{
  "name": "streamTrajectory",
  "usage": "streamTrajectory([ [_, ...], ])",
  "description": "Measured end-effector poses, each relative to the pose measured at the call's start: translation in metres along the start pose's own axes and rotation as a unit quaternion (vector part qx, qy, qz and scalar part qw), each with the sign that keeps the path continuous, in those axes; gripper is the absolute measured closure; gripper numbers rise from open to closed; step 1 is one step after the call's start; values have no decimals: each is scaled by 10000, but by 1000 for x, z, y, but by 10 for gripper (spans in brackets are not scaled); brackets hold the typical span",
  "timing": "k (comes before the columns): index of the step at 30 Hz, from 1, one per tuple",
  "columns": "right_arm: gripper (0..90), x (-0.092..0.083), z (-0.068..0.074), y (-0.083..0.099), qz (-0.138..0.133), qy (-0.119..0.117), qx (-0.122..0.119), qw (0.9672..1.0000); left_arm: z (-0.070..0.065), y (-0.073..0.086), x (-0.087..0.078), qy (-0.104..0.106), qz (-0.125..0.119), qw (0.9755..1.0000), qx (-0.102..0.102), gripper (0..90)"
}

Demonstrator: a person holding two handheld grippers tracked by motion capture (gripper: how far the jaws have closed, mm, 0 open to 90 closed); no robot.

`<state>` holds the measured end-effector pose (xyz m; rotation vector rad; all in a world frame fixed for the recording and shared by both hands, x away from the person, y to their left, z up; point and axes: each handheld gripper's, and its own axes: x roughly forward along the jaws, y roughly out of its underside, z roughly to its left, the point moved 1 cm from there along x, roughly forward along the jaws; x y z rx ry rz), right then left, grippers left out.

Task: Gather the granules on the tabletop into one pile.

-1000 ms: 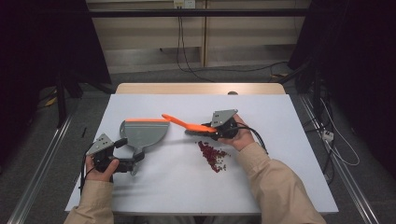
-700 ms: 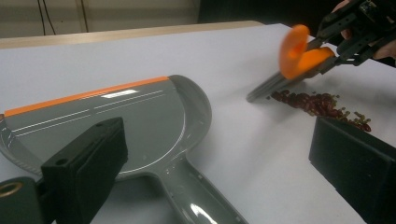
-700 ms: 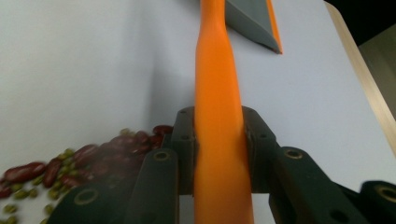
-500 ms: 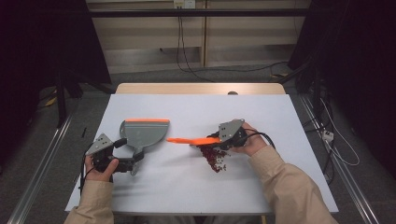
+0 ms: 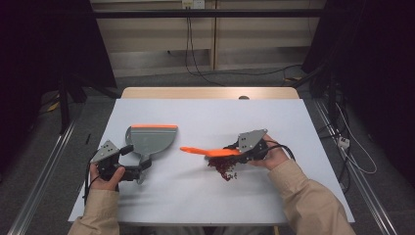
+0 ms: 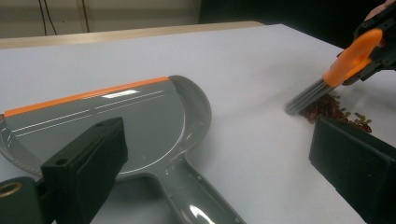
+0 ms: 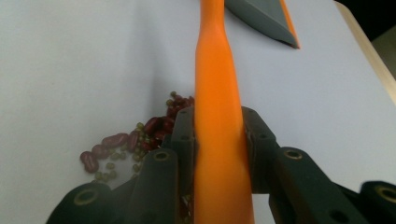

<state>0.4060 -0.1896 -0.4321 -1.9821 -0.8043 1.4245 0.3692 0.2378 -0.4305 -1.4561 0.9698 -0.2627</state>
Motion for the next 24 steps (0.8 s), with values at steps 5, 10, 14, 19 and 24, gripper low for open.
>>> streamTrajectory([
  [5, 713, -5, -1, -1, -286, 168, 405, 9986, 0, 0, 0, 8, -27, 10000, -9, 42],
  [10, 712, -8, -6, -2, -241, 433, 529, 9974, -1, 0, 1, 28, -18, 10000, 2, 42],
  [14, 712, -1, -9, 6, 32, 567, 564, 9968, -1, 0, 1, 33, -7, 10000, -3, 42],
  [19, 713, 6, -7, 2, 33, 406, 510, 9979, 0, 0, 1, 31, -7, 10000, -10, 42],
  [24, 713, 1, -1, -3, 88, 207, 323, 9992, 0, 0, 1, 35, 8, 10000, -2, 42],
])
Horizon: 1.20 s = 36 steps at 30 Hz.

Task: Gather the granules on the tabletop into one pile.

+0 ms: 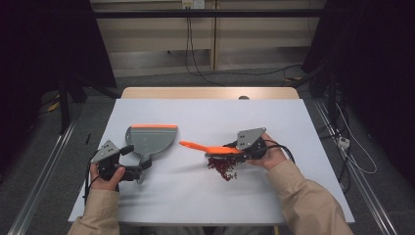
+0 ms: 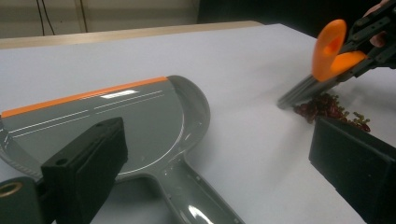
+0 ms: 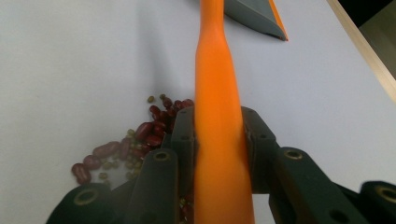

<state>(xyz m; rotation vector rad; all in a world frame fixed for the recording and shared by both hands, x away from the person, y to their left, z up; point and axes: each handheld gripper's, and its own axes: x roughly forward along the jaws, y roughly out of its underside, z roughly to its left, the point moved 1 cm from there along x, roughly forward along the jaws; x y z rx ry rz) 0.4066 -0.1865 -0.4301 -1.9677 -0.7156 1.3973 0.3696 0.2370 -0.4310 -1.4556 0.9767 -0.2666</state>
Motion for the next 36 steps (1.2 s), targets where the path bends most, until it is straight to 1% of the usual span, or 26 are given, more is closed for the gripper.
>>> streamTrajectory([
  [2, 712, -3, 1, -1, -9, 31, -1, 10000, 0, 0, 0, 12, -14, 10000, 17, 42],
  [3, 713, -5, 1, -1, -36, 47, 43, 10000, 0, 0, 0, 10, -13, 10000, 16, 42],
  [5, 712, -10, 1, -3, -176, 104, 134, 9997, -1, 0, 0, 6, -22, 10000, 11, 42],
  [8, 712, -17, 1, -6, -370, 299, 404, 9981, -1, 0, 0, 7, -28, 10000, 8, 42],
  [10, 712, -20, 1, -7, -425, 513, 725, 9951, -1, 0, 0, 7, -21, 10000, 12, 42],
  [11, 712, -21, 2, -7, -408, 627, 925, 9929, -1, 0, 0, 10, -23, 10000, 11, 42],
  [12, 712, -22, 3, -7, -381, 753, 1153, 9897, -1, -1, 0, 11, -26, 10000, 9, 42],
  [13, 712, -22, 5, -6, -369, 857, 1298, 9871, -1, 0, 0, 11, -27, 10000, 9, 42],
  [14, 712, -23, 6, -5, -354, 1015, 1487, 9830, -1, 0, 0, 10, -23, 10000, 11, 42],
  [16, 712, -23, 9, -2, -363, 1270, 1993, 9710, -2, 0, 0, 24, -20, 10000, 21, 42],
  [18, 712, -24, 11, 2, -349, 1515, 2342, 9597, -2, 0, 0, 32, -35, 10000, 17, 42],
  [20, 712, -26, 12, 6, -345, 1719, 2766, 9449, -2, -1, 0, 38, -37, 10000, 29, 42],
  [21, 712, -26, 13, 7, -345, 1823, 2917, 9383, -2, -1, 0, 34, -39, 10000, 29, 42],
  [22, 712, -26, 14, 8, -337, 1892, 3001, 9344, -2, -1, 0, 33, -25, 10000, 31, 42],
  [24, 712, -27, 15, 9, -307, 2027, 3357, 9194, -2, -1, 0, 32, -29, 10000, 21, 42],
  [25, 712, -27, 15, 9, -264, 2115, 3427, 9149, -2, -1, 0, 35, -31, 10000, 20, 42],
  [26, 712, -27, 16, 8, -218, 2242, 3532, 9080, -2, -1, -1, 39, -33, 10000, 18, 42],
  [28, 712, -28, 17, 9, -228, 2353, 3777, 8953, -2, -1, -1, 48, -43, 10000, 16, 42],
  [29, 712, -28, 18, 8, -175, 2449, 3837, 8902, -2, -1, -1, 49, -43, 10000, 14, 42],
  [30, 712, -28, 19, 8, -117, 2520, 3866, 8871, -2, -1, -1, 54, -42, 10000, 12, 42],
  [31, 712, -27, 19, 7, -77, 2538, 3907, 8848, -2, -1, -1, 58, -44, 10000, 15, 42],
  [32, 712, -27, 20, 7, -86, 2536, 3908, 8848, -2, -1, 0, 62, -47, 10000, 13, 42],
  [33, 712, -26, 21, 7, -89, 2572, 3914, 8835, -2, -1, 0, 64, -43, 10000, 15, 42],
  [34, 712, -26, 22, 7, -25, 2651, 3902, 8817, -2, -1, 0, 71, -50, 10000, 10, 42],
  [35, 712, -26, 22, 7, -16, 2665, 3893, 8817, -2, -1, 0, 73, -50, 10000, 12, 42],
  [36, 712, -26, 22, 8, -42, 2668, 3941, 8795, -2, -1, 0, 72, -54, 10000, 7, 42],
])
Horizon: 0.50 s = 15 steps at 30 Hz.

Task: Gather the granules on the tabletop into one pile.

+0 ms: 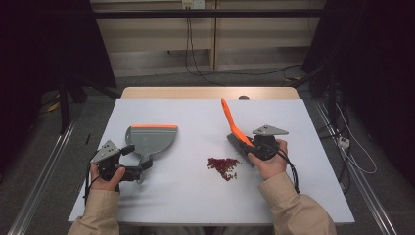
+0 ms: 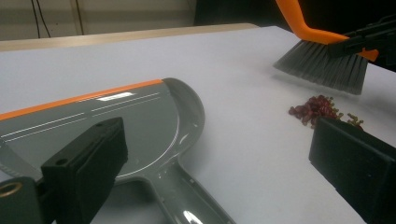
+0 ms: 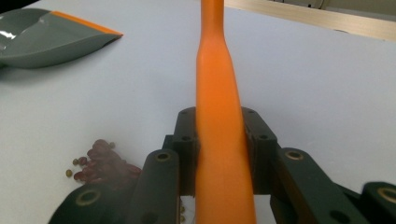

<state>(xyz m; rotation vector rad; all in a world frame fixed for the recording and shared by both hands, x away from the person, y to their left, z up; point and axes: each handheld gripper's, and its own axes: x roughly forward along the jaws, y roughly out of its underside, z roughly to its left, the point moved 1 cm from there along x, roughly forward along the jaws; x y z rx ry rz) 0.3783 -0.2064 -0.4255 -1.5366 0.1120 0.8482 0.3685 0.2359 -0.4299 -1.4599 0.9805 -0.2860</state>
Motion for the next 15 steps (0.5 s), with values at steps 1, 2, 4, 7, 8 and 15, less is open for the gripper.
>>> streamTrajectory([
  [1, 712, 0, 0, 1, 4, 59, 60, 10000, 0, 0, 0, 0, -2, 10000, -2, 42],
  [2, 712, -1, 0, 1, 10, 85, 49, 10000, 0, 0, 0, 2, -2, 10000, -1, 42],
  [4, 712, -2, 0, 2, 23, 196, 175, 9997, 0, 0, 0, 0, -5, 10000, -6, 42],
  [7, 712, -4, 1, 3, 4, 273, 255, 9993, 0, 0, 0, 7, 1, 10000, -2, 42],
  [8, 712, -5, 2, 4, 4, 297, 228, 9993, 0, 0, 0, 11, 1, 10000, -1, 42],
  [15, 712, -8, 2, 7, -59, 427, 406, 9982, -1, -1, -1, 8, -19, 10000, -11, 42],
])
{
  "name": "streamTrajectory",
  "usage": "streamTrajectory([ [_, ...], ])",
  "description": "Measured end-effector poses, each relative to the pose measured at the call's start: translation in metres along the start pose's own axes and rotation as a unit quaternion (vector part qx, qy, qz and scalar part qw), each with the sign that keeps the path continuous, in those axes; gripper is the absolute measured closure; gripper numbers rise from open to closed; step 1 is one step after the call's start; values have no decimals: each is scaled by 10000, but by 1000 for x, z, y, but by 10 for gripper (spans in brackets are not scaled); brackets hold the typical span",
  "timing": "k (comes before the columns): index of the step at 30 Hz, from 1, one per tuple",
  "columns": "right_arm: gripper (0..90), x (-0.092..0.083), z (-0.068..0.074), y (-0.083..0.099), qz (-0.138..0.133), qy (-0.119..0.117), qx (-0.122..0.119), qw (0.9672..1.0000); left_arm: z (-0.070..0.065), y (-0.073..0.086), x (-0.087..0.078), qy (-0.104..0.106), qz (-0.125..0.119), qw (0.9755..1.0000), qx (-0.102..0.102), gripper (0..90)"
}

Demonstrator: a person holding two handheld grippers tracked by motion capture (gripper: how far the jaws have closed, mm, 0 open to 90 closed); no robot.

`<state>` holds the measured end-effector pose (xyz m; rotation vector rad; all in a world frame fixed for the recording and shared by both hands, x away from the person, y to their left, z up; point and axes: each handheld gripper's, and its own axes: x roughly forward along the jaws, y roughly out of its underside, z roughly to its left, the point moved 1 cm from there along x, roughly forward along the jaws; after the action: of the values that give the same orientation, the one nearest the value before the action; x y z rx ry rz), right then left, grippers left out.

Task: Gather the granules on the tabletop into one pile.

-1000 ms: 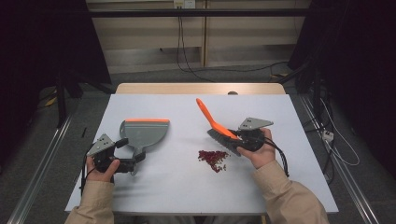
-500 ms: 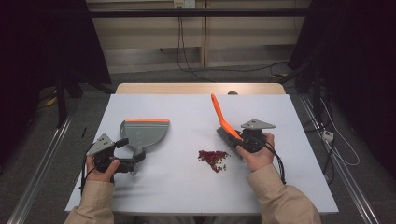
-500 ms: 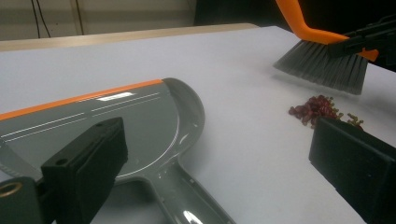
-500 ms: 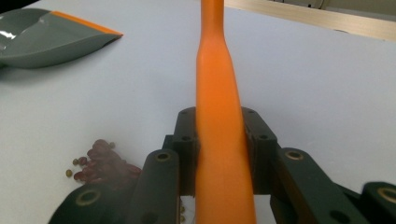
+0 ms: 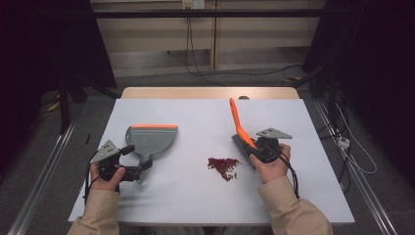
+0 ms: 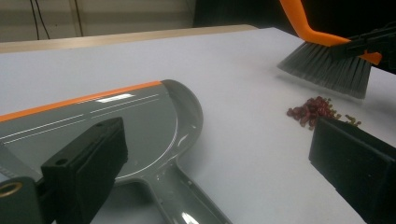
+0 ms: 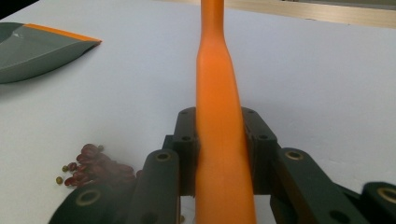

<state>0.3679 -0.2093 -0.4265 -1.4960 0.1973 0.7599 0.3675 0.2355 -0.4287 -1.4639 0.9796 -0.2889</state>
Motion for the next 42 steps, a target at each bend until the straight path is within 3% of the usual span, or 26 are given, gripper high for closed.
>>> streamTrajectory([
  [5, 712, 0, 1, 3, -18, 63, 20, 10000, 0, 0, 0, -1, 0, 10000, 1, 42],
  [14, 712, 2, 7, 8, 47, 269, -229, 9994, 0, 0, 0, 5, -1, 10000, 5, 42],
  [20, 712, 3, 31, 15, 34, 434, -509, 9978, 0, -1, -1, -8, -33, 10000, 15, 42],
  [26, 712, 4, 52, 18, -6, 543, -594, 9968, -1, -1, 0, 16, -20, 10000, 35, 42],
  [31, 712, 7, 58, 18, -95, 568, -388, 9976, -1, -2, 0, 17, -24, 10000, 43, 42],
  [35, 712, 9, 63, 17, -135, 579, -435, 9973, -1, -2, 0, 16, -16, 10000, 37, 42],
  [42, 712, 9, 62, 16, -240, 427, -273, 9984, -1, -1, 0, -1, -8, 10000, 33, 42],
])
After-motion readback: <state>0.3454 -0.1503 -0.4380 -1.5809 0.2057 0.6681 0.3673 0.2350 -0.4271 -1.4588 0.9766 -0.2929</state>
